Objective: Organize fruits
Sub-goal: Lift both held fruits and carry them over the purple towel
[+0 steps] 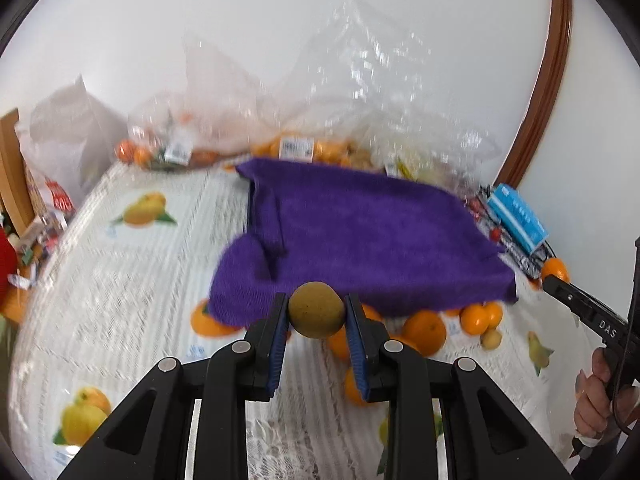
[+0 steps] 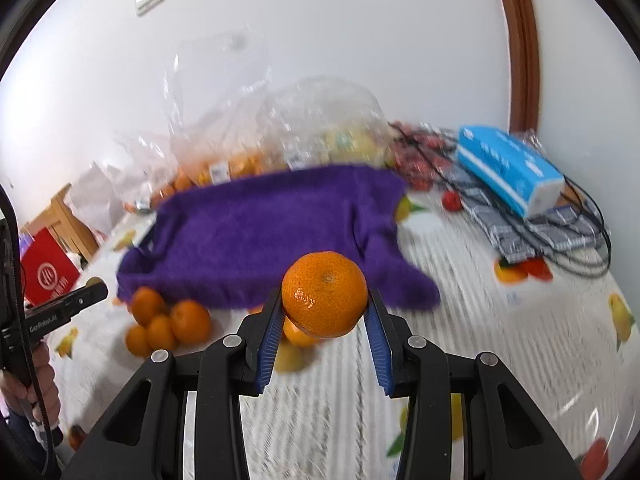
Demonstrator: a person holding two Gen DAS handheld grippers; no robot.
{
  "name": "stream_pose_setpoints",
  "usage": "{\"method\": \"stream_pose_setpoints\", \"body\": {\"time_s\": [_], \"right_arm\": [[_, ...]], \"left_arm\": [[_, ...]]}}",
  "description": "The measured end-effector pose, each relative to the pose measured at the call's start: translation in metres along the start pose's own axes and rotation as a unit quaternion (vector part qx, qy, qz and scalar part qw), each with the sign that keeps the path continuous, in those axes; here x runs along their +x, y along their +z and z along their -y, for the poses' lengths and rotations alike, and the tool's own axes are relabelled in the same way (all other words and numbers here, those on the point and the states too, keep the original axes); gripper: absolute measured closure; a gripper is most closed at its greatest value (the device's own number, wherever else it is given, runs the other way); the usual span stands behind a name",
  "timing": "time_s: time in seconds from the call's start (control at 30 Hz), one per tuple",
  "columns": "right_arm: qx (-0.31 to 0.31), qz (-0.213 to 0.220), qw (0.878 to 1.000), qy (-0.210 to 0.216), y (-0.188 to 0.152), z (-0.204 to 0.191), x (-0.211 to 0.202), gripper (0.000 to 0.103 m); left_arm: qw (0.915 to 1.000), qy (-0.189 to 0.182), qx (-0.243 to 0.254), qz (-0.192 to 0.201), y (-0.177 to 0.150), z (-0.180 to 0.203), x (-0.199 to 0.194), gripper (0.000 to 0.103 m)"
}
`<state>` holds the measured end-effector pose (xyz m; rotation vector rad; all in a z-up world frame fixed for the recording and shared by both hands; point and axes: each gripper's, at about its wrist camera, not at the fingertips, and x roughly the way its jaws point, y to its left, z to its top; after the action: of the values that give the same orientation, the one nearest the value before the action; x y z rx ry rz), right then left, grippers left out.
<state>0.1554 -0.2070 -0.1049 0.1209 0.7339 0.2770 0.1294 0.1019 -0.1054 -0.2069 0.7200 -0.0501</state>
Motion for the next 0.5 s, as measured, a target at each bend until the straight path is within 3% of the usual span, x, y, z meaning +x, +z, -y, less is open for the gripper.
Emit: {"method": "stream_pose_setpoints", "body": {"time_s": [0.23, 0.5], "right_arm": [[-0.010, 0.025, 1.000, 0.016, 0.042, -0.018, 0.009, 0.063], [-0.027, 0.042, 0.998, 0.039, 0.083, -0.031, 0.036, 0.063]], "left_arm": [[0.9998, 0.013, 0.004, 0.018, 0.035, 0.002, 0.004, 0.076], [0.9994, 0.024, -0.002, 0.024, 0.062, 0.008, 0.037, 0.076]]}}
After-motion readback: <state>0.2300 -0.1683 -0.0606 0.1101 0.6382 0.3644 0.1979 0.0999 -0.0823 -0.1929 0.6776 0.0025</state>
